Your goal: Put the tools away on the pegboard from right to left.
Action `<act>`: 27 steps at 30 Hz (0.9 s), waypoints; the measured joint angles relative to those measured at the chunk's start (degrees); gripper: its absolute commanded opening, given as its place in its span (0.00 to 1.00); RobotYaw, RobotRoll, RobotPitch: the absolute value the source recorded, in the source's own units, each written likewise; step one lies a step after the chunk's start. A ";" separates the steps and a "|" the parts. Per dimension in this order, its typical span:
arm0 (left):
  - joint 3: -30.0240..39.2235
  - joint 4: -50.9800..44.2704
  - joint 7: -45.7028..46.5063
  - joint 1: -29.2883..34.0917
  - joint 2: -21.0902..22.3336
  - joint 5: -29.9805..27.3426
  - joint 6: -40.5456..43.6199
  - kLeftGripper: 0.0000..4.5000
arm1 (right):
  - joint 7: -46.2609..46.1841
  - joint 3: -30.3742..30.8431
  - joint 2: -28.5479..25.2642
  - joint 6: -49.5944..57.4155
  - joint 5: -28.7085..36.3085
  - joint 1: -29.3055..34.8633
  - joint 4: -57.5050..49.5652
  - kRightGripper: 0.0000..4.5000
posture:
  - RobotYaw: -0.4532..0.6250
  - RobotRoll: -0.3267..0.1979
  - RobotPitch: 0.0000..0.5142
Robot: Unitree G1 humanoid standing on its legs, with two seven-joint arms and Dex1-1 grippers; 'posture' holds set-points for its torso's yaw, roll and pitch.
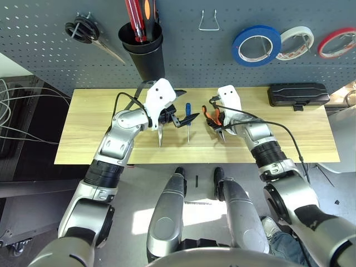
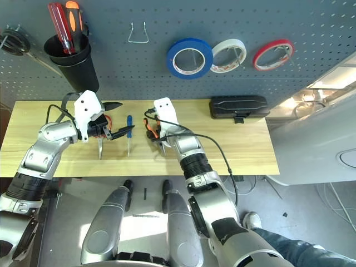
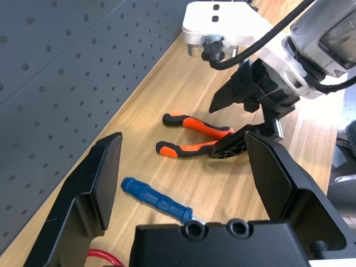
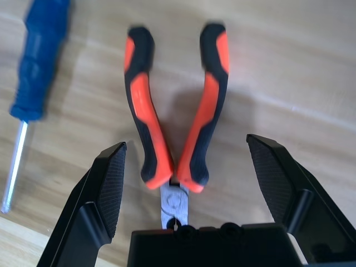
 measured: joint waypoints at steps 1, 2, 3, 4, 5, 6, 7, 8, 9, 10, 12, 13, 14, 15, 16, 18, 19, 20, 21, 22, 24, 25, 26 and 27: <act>0.00 0.00 0.00 0.00 0.04 0.00 0.04 1.00 | -0.41 -0.31 0.52 0.13 0.04 0.17 0.18 0.99 | 0.58 0.62 0.85; 0.00 0.00 -0.01 -0.03 0.03 0.00 0.11 1.00 | -0.87 -0.69 0.93 0.31 0.04 -0.04 0.36 0.99 | 0.58 0.62 0.85; 0.00 0.00 0.00 -0.07 0.04 0.00 0.18 1.00 | -1.28 -0.99 1.36 0.54 0.05 -0.32 0.71 0.99 | 0.58 0.62 0.85; 0.00 0.00 0.00 -0.08 0.04 0.00 0.25 1.00 | -1.82 -1.44 1.83 0.67 0.06 -0.86 1.45 0.99 | 0.58 0.62 0.85; 0.00 0.00 -0.01 -0.09 0.03 0.00 0.26 1.00 | -2.12 -1.76 2.15 0.69 0.07 -1.21 2.06 0.99 | 0.58 0.62 0.85; 0.00 0.00 -0.01 -0.09 0.04 0.00 0.31 1.00 | -2.66 -2.16 2.66 0.61 0.07 -1.52 2.66 0.99 | 0.58 0.62 0.85; 0.00 0.00 -0.01 -0.09 0.03 0.00 0.32 1.00 | -2.90 -2.30 2.88 0.55 0.07 -1.72 2.95 0.99 | 0.58 0.62 0.85; 0.00 0.00 -0.01 -0.10 0.03 0.00 0.33 1.00 | -3.09 -2.54 3.12 0.47 0.07 -1.97 3.32 0.99 | 0.59 0.62 0.85; 0.00 0.01 0.00 -0.10 0.03 0.01 0.35 1.00 | -3.28 -2.79 3.31 0.13 0.06 -2.28 3.91 0.96 | 0.59 0.62 0.85; 0.00 0.01 -0.01 -0.13 0.02 0.01 0.36 1.00 | -3.46 -2.91 3.47 -0.25 0.04 -2.68 4.64 0.90 | 0.59 0.62 0.85; 0.00 0.01 0.00 -0.24 0.01 0.02 0.39 1.00 | -3.91 -2.92 3.83 -0.94 -0.43 -3.90 6.88 0.78 | 0.59 0.62 0.84; 0.00 0.01 0.00 -0.27 0.01 0.01 0.39 1.00 | -3.91 -2.90 3.95 -0.96 -0.69 -4.19 7.37 0.69 | 0.59 0.62 0.84; 0.00 0.01 -0.01 -0.28 0.01 0.02 0.39 1.00 | -3.90 -2.86 4.03 -0.95 -0.90 -4.44 7.79 0.62 | 0.59 0.62 0.84; 0.00 0.01 0.00 -0.27 0.02 0.02 0.40 1.00 | -3.89 -2.87 4.04 -0.92 -1.05 -4.60 8.03 0.56 | 0.59 0.62 0.84; 0.00 0.01 0.00 -0.28 0.01 0.02 0.41 1.00 | -3.87 -2.88 4.04 -0.88 -1.16 -4.80 8.34 0.47 | 0.58 0.62 0.83; 0.00 0.05 0.00 -0.32 0.02 0.03 0.41 1.00 | -3.44 -2.63 4.01 0.28 -1.30 -5.32 8.47 0.45 | 0.58 0.62 0.82; 0.00 0.15 0.00 -0.42 0.02 0.04 0.40 1.00 | -2.76 -2.16 3.99 1.64 -1.37 -5.73 8.41 0.45 | 0.58 0.62 0.82; 0.00 0.28 0.01 -0.57 0.02 0.04 0.40 1.00 | -2.11 -1.65 3.99 3.07 -1.46 -6.06 8.22 0.45 | 0.58 0.62 0.82; 0.00 0.45 0.02 -0.75 0.02 0.07 0.40 1.00 | -1.53 -1.27 4.00 4.32 -1.50 -6.23 7.92 0.45 | 0.58 0.62 0.81; 0.00 0.60 0.04 -0.97 0.02 0.09 0.39 1.00 | -1.09 -0.96 3.97 5.26 -1.54 -6.27 7.56 0.45 | 0.58 0.62 0.81; 0.00 0.89 0.08 -1.30 0.02 0.12 0.38 1.00 | -0.70 -0.87 3.83 6.33 -1.55 -6.21 6.84 0.45 | 0.58 0.62 0.81; 0.01 0.90 0.10 -1.31 0.02 0.12 0.35 1.00 | -0.62 -0.87 3.72 6.57 -1.54 -6.10 6.49 0.45 | 0.58 0.62 0.81; 0.01 0.91 0.12 -1.31 0.01 0.12 0.33 1.00 | -0.50 -0.88 3.40 6.72 -1.54 -5.88 5.96 0.45 | 0.58 0.62 0.80; 0.01 0.91 0.17 -1.33 0.00 0.12 0.26 1.00 | -0.17 -0.84 2.98 6.87 -1.54 -5.33 4.81 0.45 | 0.58 0.62 0.80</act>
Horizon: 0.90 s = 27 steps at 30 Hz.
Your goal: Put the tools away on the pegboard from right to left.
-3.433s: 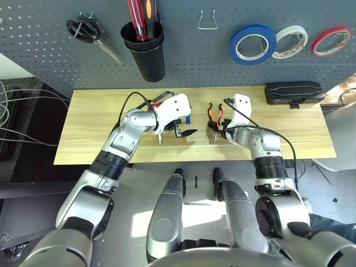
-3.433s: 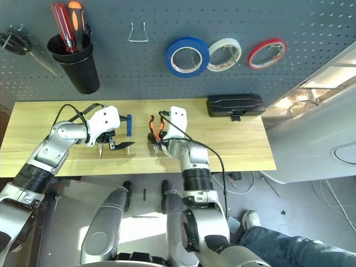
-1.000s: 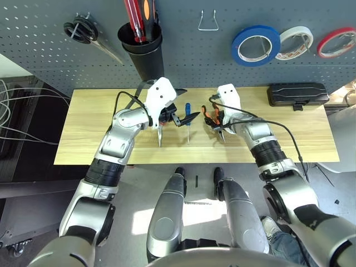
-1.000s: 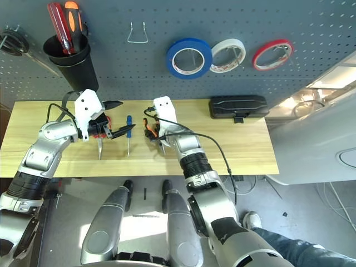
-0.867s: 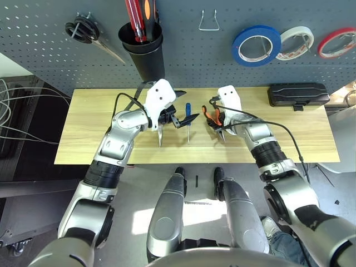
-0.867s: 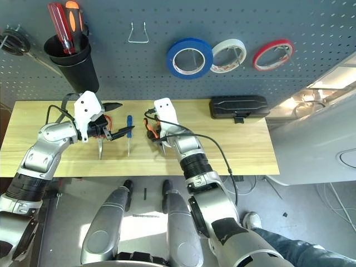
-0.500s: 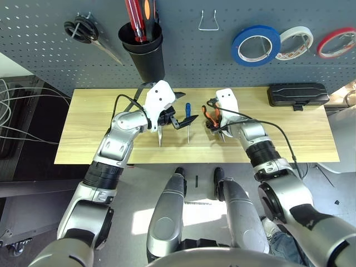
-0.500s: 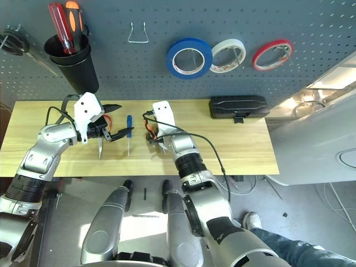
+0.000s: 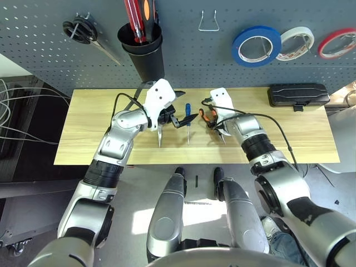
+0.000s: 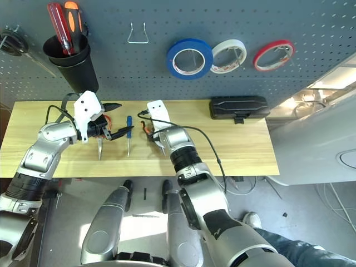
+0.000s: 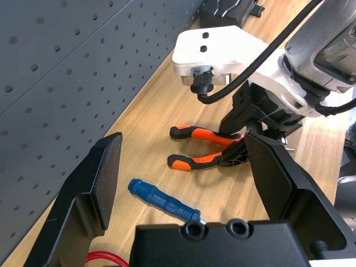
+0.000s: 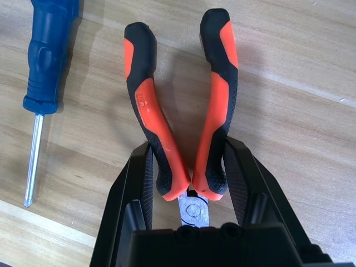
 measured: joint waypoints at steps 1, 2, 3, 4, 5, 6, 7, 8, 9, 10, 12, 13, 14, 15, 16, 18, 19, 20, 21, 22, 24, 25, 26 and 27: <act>0.08 0.01 0.10 -0.01 -0.02 -0.02 -0.08 1.00 | 0.62 0.04 -0.34 0.24 0.06 0.61 -1.26 0.45 | 0.58 0.62 0.80; 0.19 0.01 0.29 -0.03 -0.06 -0.06 -0.20 1.00 | 1.25 0.10 -0.86 0.45 0.17 1.53 -2.88 0.45 | 0.58 0.62 0.80; 0.39 0.01 0.46 -0.04 -0.06 -0.09 -0.33 1.00 | 1.97 0.16 -1.61 0.66 0.33 2.45 -4.50 0.45 | 0.58 0.62 0.80; 0.75 0.00 0.73 -0.03 -0.08 -0.22 -0.67 1.00 | 3.19 0.52 -2.84 1.23 0.41 3.86 -7.78 0.45 | 0.57 0.62 0.79; 1.13 0.00 0.98 -0.04 -0.13 -0.31 -0.94 1.00 | 4.29 0.91 -4.03 1.48 0.50 4.85 -10.42 0.45 | 0.57 0.62 0.79; 1.50 0.00 1.11 -0.06 -0.16 -0.46 -1.25 1.00 | 5.36 1.28 -5.13 1.54 0.58 5.50 -12.93 0.45 | 0.57 0.62 0.79; 2.08 -0.01 1.31 -0.06 -0.35 -0.74 -1.74 1.00 | 6.83 1.90 -6.53 1.63 0.67 6.33 -16.62 0.45 | 0.57 0.62 0.79; 2.43 -0.01 1.46 -0.06 -0.45 -0.98 -2.07 1.00 | 7.82 2.20 -7.28 1.72 0.79 6.72 -19.01 0.45 | 0.57 0.62 0.79; 2.67 -0.04 1.57 -0.07 -0.57 -1.31 -2.41 1.00 | 8.81 2.39 -8.36 1.85 0.93 7.01 -21.52 0.45 | 0.56 0.62 0.79; 2.86 -0.15 1.64 -0.04 -0.81 -1.67 -2.75 1.00 | 9.96 2.39 -9.57 1.84 1.41 8.04 -24.54 0.45 | 0.56 0.62 0.79; 3.31 -0.65 1.80 0.27 -1.06 -2.49 -3.34 1.00 | 13.02 2.37 -11.73 1.61 3.03 10.60 -30.84 0.45 | 0.55 0.62 0.79; 3.60 -1.01 1.91 0.38 -1.28 -3.10 -3.60 1.00 | 14.36 2.33 -12.96 1.50 3.88 11.87 -33.76 0.45 | 0.55 0.62 0.79; 3.92 -1.44 2.00 0.59 -1.65 -3.62 -3.87 1.00 | 15.64 2.13 -14.15 1.50 4.79 13.08 -36.26 0.45 | 0.54 0.62 0.79; 4.35 -2.00 2.03 0.90 -2.09 -4.25 -4.07 1.00 | 16.94 1.86 -15.40 1.50 5.72 14.37 -39.02 0.45 | 0.54 0.62 0.79; 4.57 -2.42 2.04 1.18 -2.32 -4.64 -4.15 1.00 | 18.09 1.53 -16.50 1.51 6.76 15.52 -41.24 0.45 | 0.54 0.62 0.79; 4.79 -3.24 1.97 1.50 -2.55 -5.66 -4.15 1.00 | 20.28 0.98 -18.57 1.50 8.81 17.28 -45.29 0.45 | 0.53 0.62 0.78; 4.82 -3.43 1.91 1.56 -2.55 -5.93 -4.15 1.00 | 21.11 0.78 -19.26 1.50 9.54 17.66 -46.47 0.45 | 0.52 0.62 0.78; 4.82 -3.46 1.89 1.58 -2.60 -6.35 -4.14 1.00 | 21.73 0.55 -19.87 1.49 10.21 17.97 -47.62 0.45 | 0.52 0.62 0.78; 4.86 -3.58 1.87 1.60 -2.77 -6.80 -4.14 1.00 | 22.60 0.20 -20.62 1.48 11.21 18.03 -48.68 0.45 | 0.52 0.62 0.78; 4.88 -3.77 1.87 1.58 -3.02 -7.13 -4.14 1.00 | 23.11 -0.24 -21.10 1.46 11.82 18.01 -49.61 0.45 | 0.52 0.62 0.78; 5.67 -4.29 2.09 1.05 -4.36 -8.67 -4.18 1.00 | 24.02 -2.06 -21.56 1.42 13.78 17.34 -51.03 0.45 | 0.51 0.62 0.78; 6.03 -4.42 2.35 0.60 -4.86 -9.22 -4.37 1.00 | 24.21 -2.65 -21.56 1.22 14.37 16.77 -51.44 0.45 | 0.50 0.62 0.77; 6.63 -4.44 2.62 -0.25 -5.39 -9.88 -4.78 1.00 | 24.42 -3.27 -21.56 0.40 15.06 15.94 -51.86 0.45 | 0.50 0.62 0.77; 7.46 -4.46 3.15 -1.11 -5.94 -10.59 -5.18 1.00 | 24.69 -3.84 -21.56 -0.82 15.63 15.19 -52.17 0.45 | 0.50 0.62 0.77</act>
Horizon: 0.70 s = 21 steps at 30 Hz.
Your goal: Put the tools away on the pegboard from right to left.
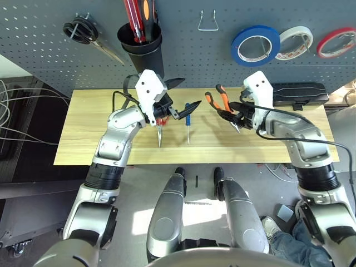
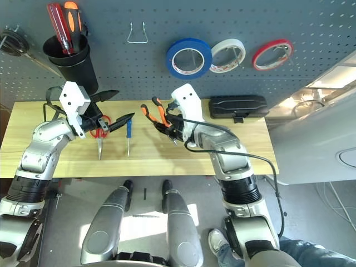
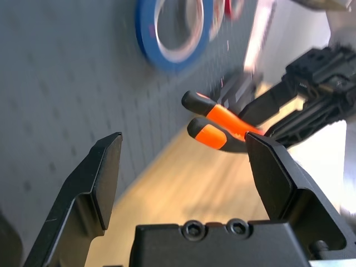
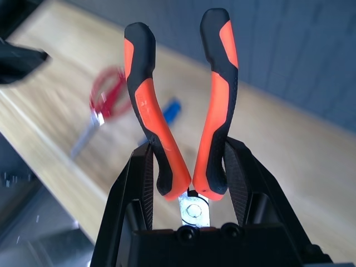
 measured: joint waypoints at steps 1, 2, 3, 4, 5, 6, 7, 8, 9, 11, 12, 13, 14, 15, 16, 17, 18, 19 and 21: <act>0.77 -0.07 0.55 -0.94 -0.42 -0.51 -0.51 1.00 | 0.11 -0.61 0.01 -1.24 0.42 -0.71 -0.18 0.45 | 0.50 0.62 0.77; 1.39 -0.17 0.96 -1.58 -0.54 -0.95 -0.94 1.00 | 0.10 -1.01 0.01 -2.03 0.59 -1.28 -0.23 0.45 | 0.50 0.62 0.77; 2.16 -0.16 1.29 -2.06 -0.61 -1.21 -1.50 1.00 | -0.01 -1.54 0.11 -2.52 1.00 -2.01 -0.19 0.45 | 0.50 0.62 0.77; 2.39 -0.14 1.50 -2.29 -0.64 -1.26 -1.92 1.00 | -0.09 -1.99 0.22 -2.80 1.46 -2.51 -0.19 0.45 | 0.50 0.62 0.76; 2.61 -0.10 1.78 -2.38 -0.71 -1.28 -2.35 1.00 | -0.19 -2.55 0.51 -2.89 2.13 -3.25 -0.15 0.45 | 0.50 0.62 0.76; 2.64 0.03 1.92 -2.38 -0.73 -1.26 -2.60 1.00 | -0.32 -3.07 0.99 -2.88 2.84 -4.29 -0.12 0.45 | 0.50 0.62 0.75; 2.62 0.17 1.96 -2.38 -0.76 -1.25 -2.67 1.00 | -0.51 -3.36 1.40 -2.89 3.34 -5.31 -0.14 0.45 | 0.50 0.62 0.75; 2.60 0.28 1.96 -2.38 -0.81 -1.23 -2.79 1.00 | -0.64 -3.58 1.63 -2.89 4.18 -6.37 -0.18 0.45 | 0.50 0.62 0.75; 2.56 0.34 1.99 -2.38 -0.82 -1.19 -3.01 1.00 | -0.65 -3.68 1.64 -2.89 4.76 -7.29 -0.23 0.45 | 0.50 0.62 0.75; 2.57 0.48 2.17 -2.36 -0.82 -1.08 -3.33 1.00 | -0.65 -3.83 1.50 -2.88 5.28 -8.61 -0.19 0.45 | 0.50 0.62 0.75; 2.58 0.61 2.40 -2.32 -0.80 -0.88 -3.70 1.00 | -0.70 -4.11 1.40 -2.68 5.89 -9.63 0.03 0.45 | 0.50 0.62 0.75; 2.61 0.83 2.82 -2.29 -0.80 -0.69 -4.11 1.00 | -1.01 -4.82 1.49 -2.04 6.82 -11.43 0.31 0.45 | 0.50 0.62 0.75; 2.62 1.10 3.09 -2.29 -0.81 -0.55 -4.49 1.00 | -1.49 -5.65 1.65 -1.53 7.57 -13.32 0.37 0.45 | 0.50 0.62 0.75; 2.62 1.23 3.37 -2.29 -0.81 -0.38 -4.79 1.00 | -2.02 -6.41 1.81 -1.16 8.28 -15.02 0.38 0.45 | 0.50 0.62 0.75; 2.69 1.28 3.71 -2.30 -0.82 -0.22 -5.34 1.00 | -2.75 -7.50 2.33 -0.64 9.28 -16.95 0.42 0.45 | 0.50 0.62 0.74; 2.80 1.29 4.01 -2.32 -0.83 -0.11 -5.83 1.00 | -3.42 -8.13 2.94 -0.44 9.85 -18.31 0.57 0.45 | 0.50 0.62 0.74; 3.05 1.34 4.39 -2.37 -0.92 0.01 -6.49 1.00 | -4.53 -8.76 4.17 -0.13 10.56 -20.13 1.23 0.45 | 0.50 0.62 0.74; 3.16 1.39 4.91 -2.57 -1.30 0.05 -7.07 1.00 | -5.67 -9.28 5.43 -0.12 11.10 -21.91 2.25 0.45 | 0.50 0.62 0.74; 3.17 1.48 5.46 -2.99 -1.68 0.11 -8.01 1.00 | -7.46 -9.85 7.02 -0.64 11.47 -24.60 4.12 0.45 | 0.50 0.62 0.74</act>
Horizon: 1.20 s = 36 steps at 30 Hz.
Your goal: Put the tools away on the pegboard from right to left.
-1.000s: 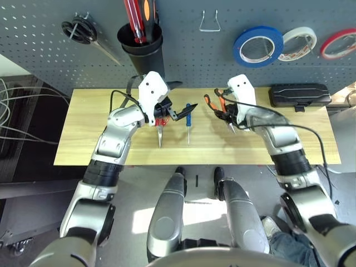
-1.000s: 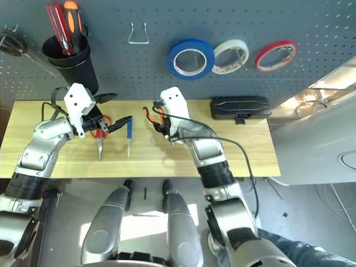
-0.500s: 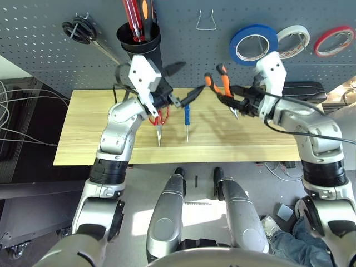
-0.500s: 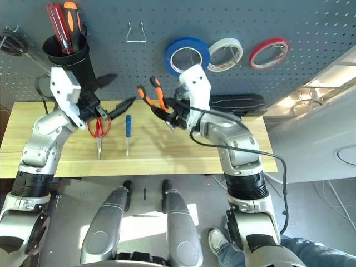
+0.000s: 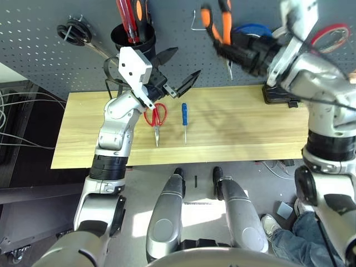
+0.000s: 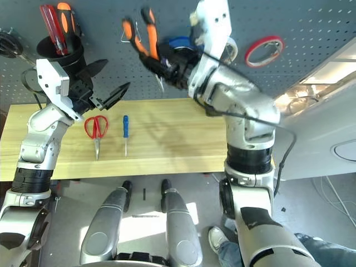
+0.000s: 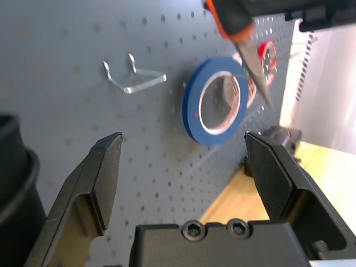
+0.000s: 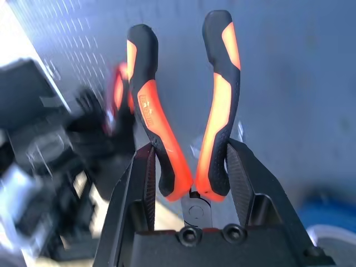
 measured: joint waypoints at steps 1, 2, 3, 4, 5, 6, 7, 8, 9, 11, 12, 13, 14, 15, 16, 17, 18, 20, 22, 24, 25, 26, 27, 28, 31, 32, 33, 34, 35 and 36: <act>0.00 0.28 0.27 -0.39 -0.10 0.11 -0.38 1.00 | -1.00 -0.30 0.80 -1.13 -0.04 -1.15 1.29 0.45 | 0.50 0.62 0.74; 0.00 0.77 0.58 -0.82 -0.15 0.29 -0.86 1.00 | -2.13 -0.84 2.00 -2.97 -0.19 -2.42 3.33 0.45 | 0.51 0.62 0.74; -0.09 1.25 0.67 -1.10 -0.32 0.42 -1.32 1.00 | -3.21 -1.13 2.91 -5.21 -0.50 -3.51 5.30 0.45 | 0.51 0.62 0.74; -0.17 1.80 0.83 -1.37 -0.71 0.53 -1.73 1.00 | -4.27 -1.54 3.59 -7.59 -1.06 -4.54 7.22 0.45 | 0.52 0.62 0.74; -0.29 2.30 1.07 -1.64 -1.03 0.68 -1.98 1.00 | -5.06 -1.87 4.17 -10.47 -1.79 -5.57 9.50 0.45 | 0.52 0.62 0.74; -0.39 2.59 1.18 -1.91 -1.19 0.89 -2.17 1.00 | -5.58 -1.92 4.55 -12.98 -2.60 -6.31 11.30 0.45 | 0.52 0.62 0.74; -0.47 3.07 1.33 -2.19 -1.37 1.18 -2.33 1.00 | -5.88 -1.89 5.06 -16.04 -3.33 -6.83 13.42 0.45 | 0.52 0.62 0.74; -0.49 3.66 1.60 -2.49 -1.67 1.43 -2.45 1.00 | -6.17 -1.84 6.00 -19.10 -4.22 -7.22 15.41 0.45 | 0.53 0.62 0.75; -0.57 4.18 1.69 -2.84 -1.87 1.54 -2.62 1.00 | -6.43 -1.47 6.77 -22.10 -5.08 -7.44 17.30 0.45 | 0.53 0.62 0.76; -0.64 4.52 1.74 -3.23 -1.92 1.62 -2.93 1.00 | -6.63 -0.52 8.08 -27.38 -6.78 -7.50 19.98 0.45 | 0.54 0.62 0.76; -0.64 4.84 1.80 -3.45 -1.92 1.65 -3.09 1.00 | -6.74 -0.08 8.86 -29.66 -7.38 -7.53 21.00 0.45 | 0.54 0.62 0.77; -0.64 5.09 1.88 -3.71 -1.92 1.70 -3.13 1.00 | -7.01 0.42 9.78 -31.86 -7.95 -7.56 21.92 0.44 | 0.55 0.62 0.77; -0.64 5.32 1.96 -4.00 -1.92 1.73 -3.16 1.00 | -7.22 1.01 10.87 -34.50 -8.97 -7.56 23.00 0.44 | 0.55 0.62 0.78; -0.64 5.33 1.98 -4.16 -1.93 1.75 -3.18 1.00 | -7.39 1.69 11.43 -36.41 -9.61 -7.56 23.75 0.44 | 0.55 0.62 0.78; -0.64 5.36 2.01 -4.25 -1.92 1.77 -3.20 1.00 | -7.49 2.47 12.13 -38.64 -10.52 -7.56 24.56 0.44 | 0.56 0.62 0.78; -0.64 5.38 2.02 -4.26 -1.92 1.80 -3.22 1.00 | -7.61 3.11 12.88 -40.83 -11.55 -7.55 25.28 0.44 | 0.56 0.62 0.78; -0.64 5.40 2.03 -4.26 -1.91 1.85 -3.23 1.00 | -7.67 3.80 13.52 -42.56 -12.25 -7.52 25.66 0.44 | 0.56 0.62 0.79; -0.64 5.47 2.04 -4.26 -1.89 2.02 -3.23 1.00 | -8.23 5.46 14.90 -46.66 -14.38 -7.46 26.84 0.44 | 0.57 0.62 0.79; -0.64 5.47 2.03 -4.26 -1.87 2.10 -3.23 1.00 | -8.79 6.87 15.53 -49.47 -16.32 -6.92 27.73 0.44 | 0.58 0.62 0.79; -0.71 5.46 2.00 -4.25 -1.86 2.11 -3.23 1.00 | -9.42 8.14 15.83 -51.91 -18.08 -5.93 28.75 0.44 | 0.58 0.62 0.80; -0.71 5.45 1.99 -4.25 -1.84 2.11 -3.22 1.00 | -9.79 8.39 16.12 -52.65 -18.63 -5.37 29.24 0.44 | 0.58 0.62 0.80; -0.71 5.44 1.97 -4.24 -1.79 2.11 -3.21 1.00 | -10.15 8.61 16.39 -53.14 -19.00 -4.77 29.65 0.44 | 0.58 0.62 0.80; -0.71 5.43 1.96 -4.24 -1.74 2.11 -3.17 1.00 | -10.40 8.79 16.61 -53.42 -19.24 -4.31 29.84 0.44 | 0.58 0.62 0.80; -0.71 5.41 1.91 -4.22 -1.67 2.11 -3.13 1.00 | -10.77 9.11 16.71 -54.15 -19.97 -3.60 29.96 0.44 | 0.58 0.62 0.80; -0.71 5.41 1.61 -4.09 -1.35 2.11 -3.01 1.00 | -11.43 9.44 16.68 -55.79 -21.33 -2.48 30.28 0.44 | 0.57 0.62 0.80; -0.71 5.41 1.56 -4.05 -1.28 2.10 -2.97 1.00 | -11.64 9.44 16.66 -56.16 -21.59 -2.27 30.28 0.44 | 0.57 0.62 0.80; -0.71 5.41 1.55 -4.04 -1.26 2.10 -2.94 1.00 | -11.76 9.44 16.63 -56.52 -21.90 -2.14 30.31 0.44 | 0.57 0.62 0.80; -0.71 5.41 1.55 -4.01 -1.26 2.10 -2.92 1.00 | -11.77 9.44 16.63 -56.88 -22.28 -2.06 30.32 0.44 | 0.57 0.62 0.80; -0.71 5.41 1.54 -3.96 -1.26 2.10 -2.90 1.00 | -11.80 9.45 16.61 -57.15 -22.49 -2.03 30.36 0.44 | 0.57 0.62 0.80; -0.71 5.41 1.52 -3.91 -1.26 2.10 -2.87 1.00 | -11.85 9.45 16.58 -57.43 -22.67 -2.01 30.45 0.44 | 0.57 0.62 0.80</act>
